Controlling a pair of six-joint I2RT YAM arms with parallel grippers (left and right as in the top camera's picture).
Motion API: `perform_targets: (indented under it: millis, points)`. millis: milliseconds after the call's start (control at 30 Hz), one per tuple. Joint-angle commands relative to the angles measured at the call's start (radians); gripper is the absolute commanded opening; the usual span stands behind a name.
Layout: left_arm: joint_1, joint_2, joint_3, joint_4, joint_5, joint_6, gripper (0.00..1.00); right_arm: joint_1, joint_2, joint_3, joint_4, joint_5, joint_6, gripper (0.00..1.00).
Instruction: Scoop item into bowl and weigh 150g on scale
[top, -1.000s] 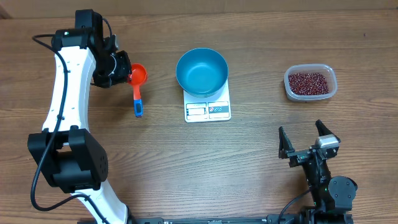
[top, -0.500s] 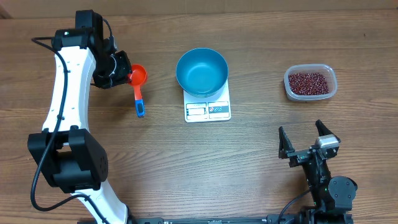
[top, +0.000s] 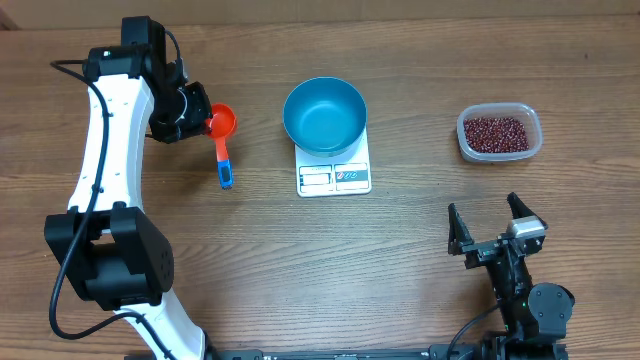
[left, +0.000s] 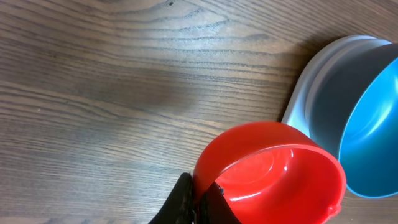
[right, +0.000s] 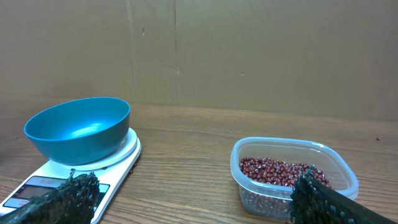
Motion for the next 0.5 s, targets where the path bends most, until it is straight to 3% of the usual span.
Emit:
perform_targets:
  millis: [0, 467]
  points:
    - [0.005, -0.029, 0.028, -0.008, 0.015, -0.01, 0.04, 0.006, -0.008, -0.01, 0.005, 0.002, -0.002, 1.0]
    - [0.005, -0.029, 0.028, -0.036, 0.015, -0.011, 0.04, 0.006, -0.008, -0.01, 0.005, 0.002, -0.002, 1.0]
